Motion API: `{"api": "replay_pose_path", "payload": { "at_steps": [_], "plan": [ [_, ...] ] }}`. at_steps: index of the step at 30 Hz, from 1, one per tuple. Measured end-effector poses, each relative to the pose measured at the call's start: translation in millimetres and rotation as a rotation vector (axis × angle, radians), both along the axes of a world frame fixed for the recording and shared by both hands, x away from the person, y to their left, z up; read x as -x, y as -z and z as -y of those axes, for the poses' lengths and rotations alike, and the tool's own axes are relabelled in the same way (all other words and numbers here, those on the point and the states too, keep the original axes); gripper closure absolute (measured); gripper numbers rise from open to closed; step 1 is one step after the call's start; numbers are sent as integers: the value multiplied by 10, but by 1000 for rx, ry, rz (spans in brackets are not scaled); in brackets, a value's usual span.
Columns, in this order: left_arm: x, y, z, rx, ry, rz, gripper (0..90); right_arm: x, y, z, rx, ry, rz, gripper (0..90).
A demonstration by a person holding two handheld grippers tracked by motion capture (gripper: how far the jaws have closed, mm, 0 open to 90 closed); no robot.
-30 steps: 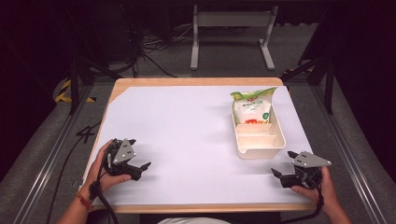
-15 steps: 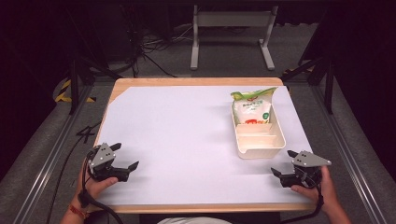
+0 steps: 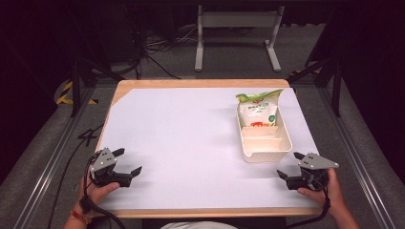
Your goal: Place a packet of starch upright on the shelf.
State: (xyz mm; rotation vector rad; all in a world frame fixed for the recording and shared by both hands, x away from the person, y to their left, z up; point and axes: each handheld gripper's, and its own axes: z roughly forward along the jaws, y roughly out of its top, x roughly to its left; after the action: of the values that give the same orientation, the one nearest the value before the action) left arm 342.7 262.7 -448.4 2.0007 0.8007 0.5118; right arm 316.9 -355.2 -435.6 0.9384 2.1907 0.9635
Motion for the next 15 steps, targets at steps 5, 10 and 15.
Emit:
{"api": "replay_pose_path", "payload": {
  "at_steps": [5,10,15],
  "plan": [
    [-1,0,-6,0,0,0,61,-3,4,3,-1,3,-2,106],
    [-2,2,-6,-5,-2,-2,60,1,3,3,-1,1,-1,106],
    [-1,3,-1,-4,1,-4,61,-1,4,1,0,-1,-2,106]
  ]
}}
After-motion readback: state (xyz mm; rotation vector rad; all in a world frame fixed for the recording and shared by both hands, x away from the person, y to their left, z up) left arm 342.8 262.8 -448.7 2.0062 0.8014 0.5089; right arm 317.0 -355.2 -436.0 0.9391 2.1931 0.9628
